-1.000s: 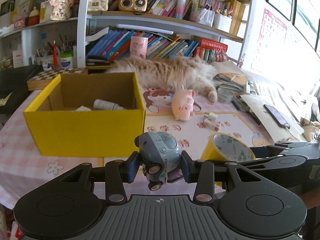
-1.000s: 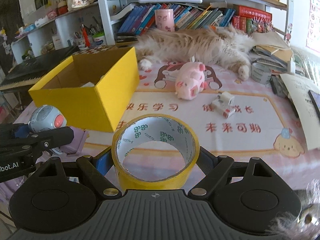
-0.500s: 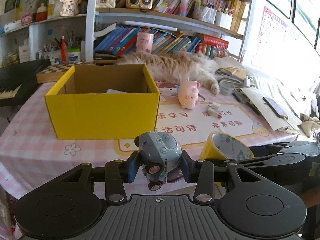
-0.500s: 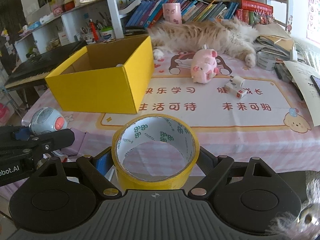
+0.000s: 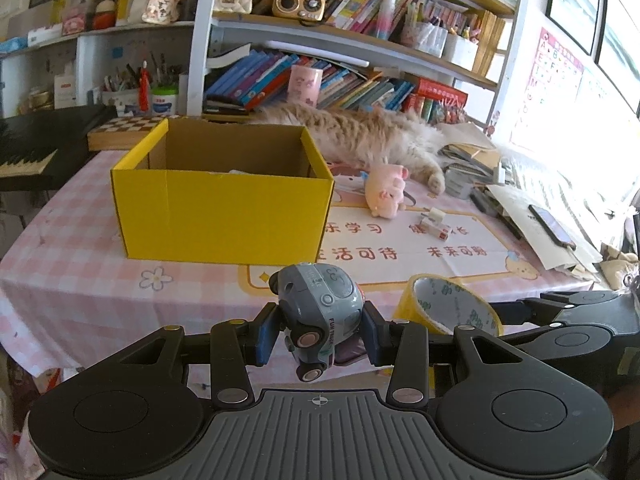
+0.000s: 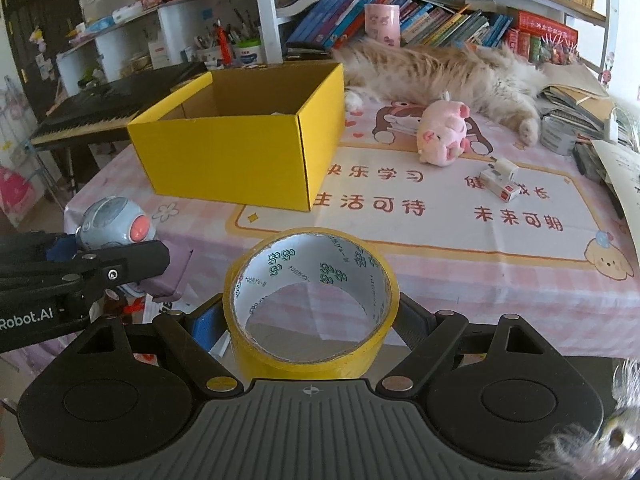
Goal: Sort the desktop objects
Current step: 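Lift the grey toy and tape roll and carry both toward the yellow box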
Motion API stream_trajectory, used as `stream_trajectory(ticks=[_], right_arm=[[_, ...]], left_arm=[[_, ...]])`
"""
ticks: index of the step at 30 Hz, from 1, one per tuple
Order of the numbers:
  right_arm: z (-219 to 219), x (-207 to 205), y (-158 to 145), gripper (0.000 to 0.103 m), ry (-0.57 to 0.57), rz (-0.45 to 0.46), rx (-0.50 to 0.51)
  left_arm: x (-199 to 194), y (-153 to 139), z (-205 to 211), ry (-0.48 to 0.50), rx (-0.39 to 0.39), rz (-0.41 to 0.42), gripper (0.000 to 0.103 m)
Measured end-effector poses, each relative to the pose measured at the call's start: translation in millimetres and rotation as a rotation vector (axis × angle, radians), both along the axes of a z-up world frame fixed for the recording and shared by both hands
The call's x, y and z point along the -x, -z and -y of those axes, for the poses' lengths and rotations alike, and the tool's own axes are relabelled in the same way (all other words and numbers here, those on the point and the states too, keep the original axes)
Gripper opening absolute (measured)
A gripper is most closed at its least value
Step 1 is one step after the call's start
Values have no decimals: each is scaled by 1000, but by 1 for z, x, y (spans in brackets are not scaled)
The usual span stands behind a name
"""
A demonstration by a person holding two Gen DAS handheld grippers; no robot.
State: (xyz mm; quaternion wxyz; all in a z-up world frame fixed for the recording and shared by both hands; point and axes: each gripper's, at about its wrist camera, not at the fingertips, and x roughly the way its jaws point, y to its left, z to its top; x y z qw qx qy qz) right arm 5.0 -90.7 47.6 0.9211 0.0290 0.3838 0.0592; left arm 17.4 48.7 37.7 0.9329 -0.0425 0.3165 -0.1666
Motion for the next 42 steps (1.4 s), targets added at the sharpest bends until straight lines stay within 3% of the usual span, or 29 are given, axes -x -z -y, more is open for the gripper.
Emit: stream_trajectory(ticks=[24,35,42], right_arm=[[-41,-3,5,84,-180,-32,25],[-46,-18,-4,84,-238,13,64],[-40,-45,-19,84,-253,102,77]], left_arm=[[15,1,-31,-131,3,-20,42],[0,-7,-29,-157,8,11,42],[-21,-25,-30,-199,5,75,42]])
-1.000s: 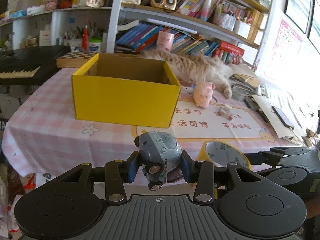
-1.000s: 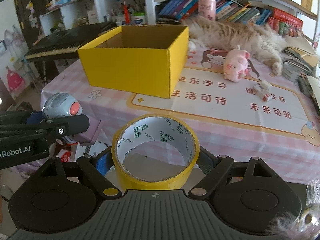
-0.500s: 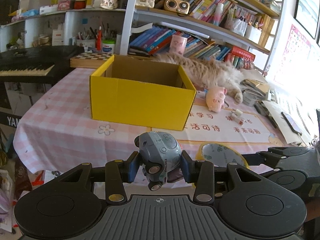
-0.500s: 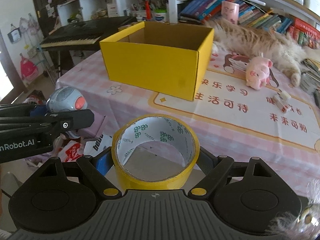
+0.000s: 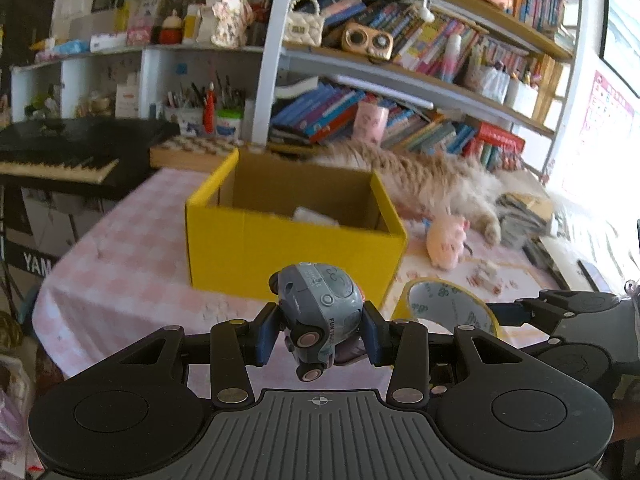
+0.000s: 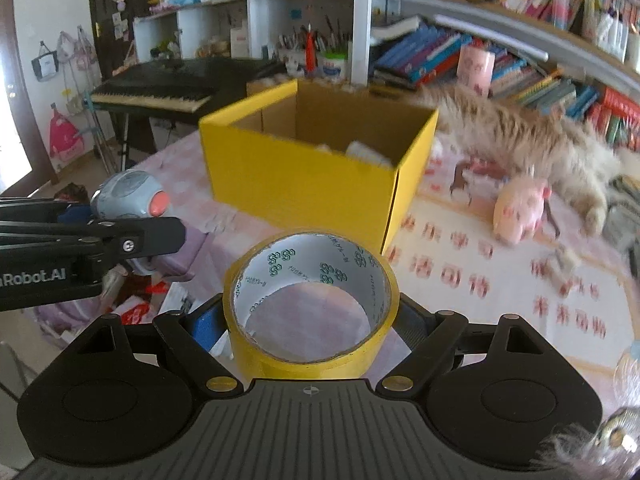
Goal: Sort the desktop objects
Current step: 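Lift the grey toy and tape roll and carry both toward the yellow box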
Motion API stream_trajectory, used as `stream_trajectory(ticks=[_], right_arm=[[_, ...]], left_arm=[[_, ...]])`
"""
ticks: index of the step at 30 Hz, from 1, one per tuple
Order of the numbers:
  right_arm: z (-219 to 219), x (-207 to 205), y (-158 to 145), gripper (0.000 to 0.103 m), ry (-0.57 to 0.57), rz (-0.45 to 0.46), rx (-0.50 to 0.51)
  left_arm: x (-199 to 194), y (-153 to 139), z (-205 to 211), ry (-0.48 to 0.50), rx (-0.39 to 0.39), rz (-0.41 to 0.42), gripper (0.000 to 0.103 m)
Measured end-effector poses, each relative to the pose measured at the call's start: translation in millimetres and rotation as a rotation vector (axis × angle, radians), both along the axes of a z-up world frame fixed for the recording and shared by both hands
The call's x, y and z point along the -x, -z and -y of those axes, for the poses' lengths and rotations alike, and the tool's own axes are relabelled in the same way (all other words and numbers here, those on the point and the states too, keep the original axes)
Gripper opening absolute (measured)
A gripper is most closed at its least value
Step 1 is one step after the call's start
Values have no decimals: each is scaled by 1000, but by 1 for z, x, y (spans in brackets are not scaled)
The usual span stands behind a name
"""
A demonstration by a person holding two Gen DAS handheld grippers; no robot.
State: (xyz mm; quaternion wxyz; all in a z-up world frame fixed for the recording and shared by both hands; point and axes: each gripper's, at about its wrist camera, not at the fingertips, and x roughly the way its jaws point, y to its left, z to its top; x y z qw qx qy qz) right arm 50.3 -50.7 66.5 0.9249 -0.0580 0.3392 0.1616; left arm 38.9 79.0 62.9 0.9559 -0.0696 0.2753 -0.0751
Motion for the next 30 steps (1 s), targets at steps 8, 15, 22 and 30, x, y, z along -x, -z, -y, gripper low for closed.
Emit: stream_trajectory(ticks=[8,15,22,30], right_arm=[[8,-46,-33,84,-85,140,-4],[22,-94,-51,84,-137,223,-10],[31,-138,-49,84,-172,244,10],[32,-176,-38,84,-215,244,53]], left_arm=[[-52,-23,6,-54,-11,96,42],[-95,-32,15,-94,-37,142,42],[-127,-35,19,-123,-77,134,42],[-153,-34,21,-147,-110,103,42]])
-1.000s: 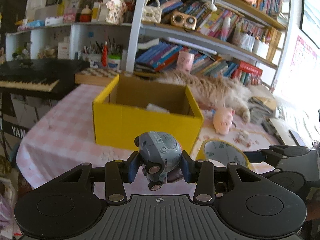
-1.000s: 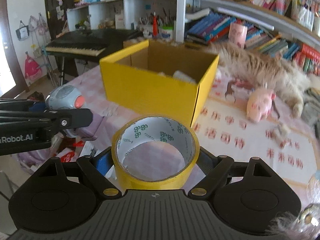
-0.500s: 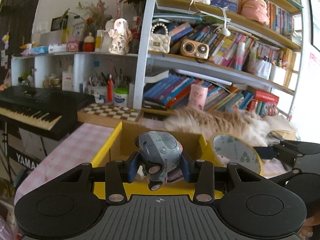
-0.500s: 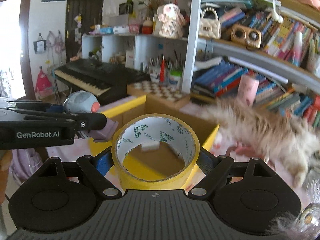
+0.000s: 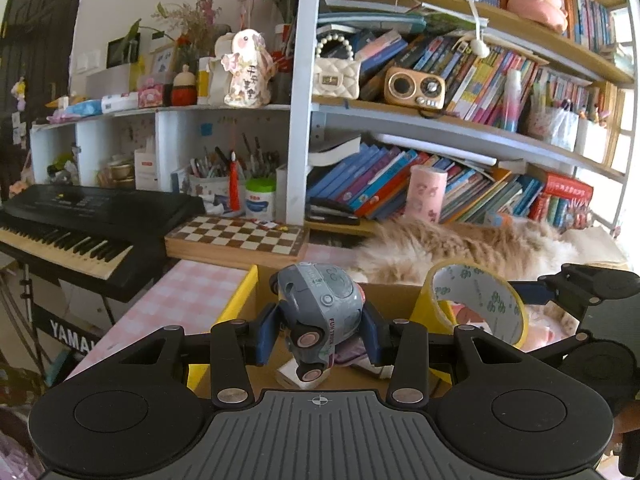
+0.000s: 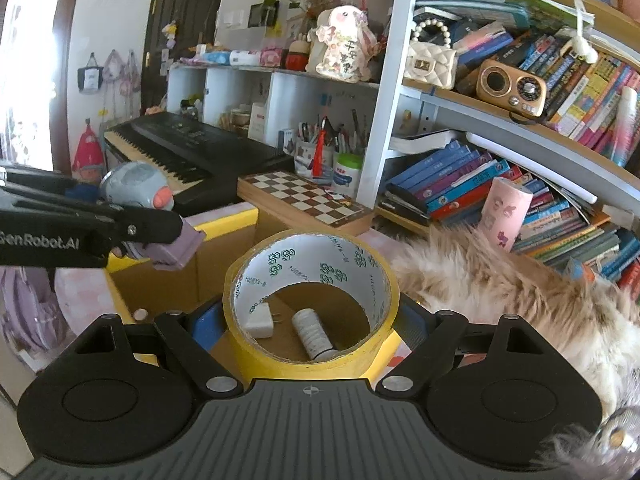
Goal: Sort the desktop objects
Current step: 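Lift the grey toy and tape roll and carry both toward the yellow box, then lower the toy and tape roll into the yellow box and open both grippers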
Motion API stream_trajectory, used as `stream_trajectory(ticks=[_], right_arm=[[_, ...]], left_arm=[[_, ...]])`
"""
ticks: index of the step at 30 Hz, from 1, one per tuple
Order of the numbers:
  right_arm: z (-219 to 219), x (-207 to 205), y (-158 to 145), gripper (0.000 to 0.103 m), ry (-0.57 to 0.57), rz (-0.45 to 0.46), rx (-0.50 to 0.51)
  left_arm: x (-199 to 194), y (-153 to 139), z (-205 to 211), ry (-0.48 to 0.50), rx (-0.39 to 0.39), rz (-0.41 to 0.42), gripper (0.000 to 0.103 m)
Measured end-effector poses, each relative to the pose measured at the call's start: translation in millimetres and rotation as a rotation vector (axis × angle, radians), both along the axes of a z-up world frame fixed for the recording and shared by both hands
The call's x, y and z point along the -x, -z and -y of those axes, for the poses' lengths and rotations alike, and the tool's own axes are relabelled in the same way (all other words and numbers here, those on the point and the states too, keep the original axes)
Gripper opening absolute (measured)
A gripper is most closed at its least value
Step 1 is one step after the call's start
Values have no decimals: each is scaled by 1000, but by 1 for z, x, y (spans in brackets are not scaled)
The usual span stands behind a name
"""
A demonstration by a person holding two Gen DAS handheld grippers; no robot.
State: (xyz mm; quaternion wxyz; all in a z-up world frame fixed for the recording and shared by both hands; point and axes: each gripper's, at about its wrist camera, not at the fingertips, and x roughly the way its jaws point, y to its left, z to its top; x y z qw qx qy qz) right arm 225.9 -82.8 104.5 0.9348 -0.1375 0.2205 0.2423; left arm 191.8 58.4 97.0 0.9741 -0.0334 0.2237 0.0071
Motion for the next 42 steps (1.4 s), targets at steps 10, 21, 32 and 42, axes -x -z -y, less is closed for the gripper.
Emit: stream_trajectory(ticks=[10,21,32,42], right_arm=[[-3,-25,22,84,-73,-57,56],[-13,-49,37,84,-174,-83,124],[-31,-75,46,84,-258,-119,193],[-38,-93,60,84,-318,-157,284]], left_arm=[[-27,14,3,-11,-13,-62,42],[-59,38,10,-1,-46,-150,42],[-85,50,11,-6,-80,-213,42],[-107,69,10,0,-118,-297,42]])
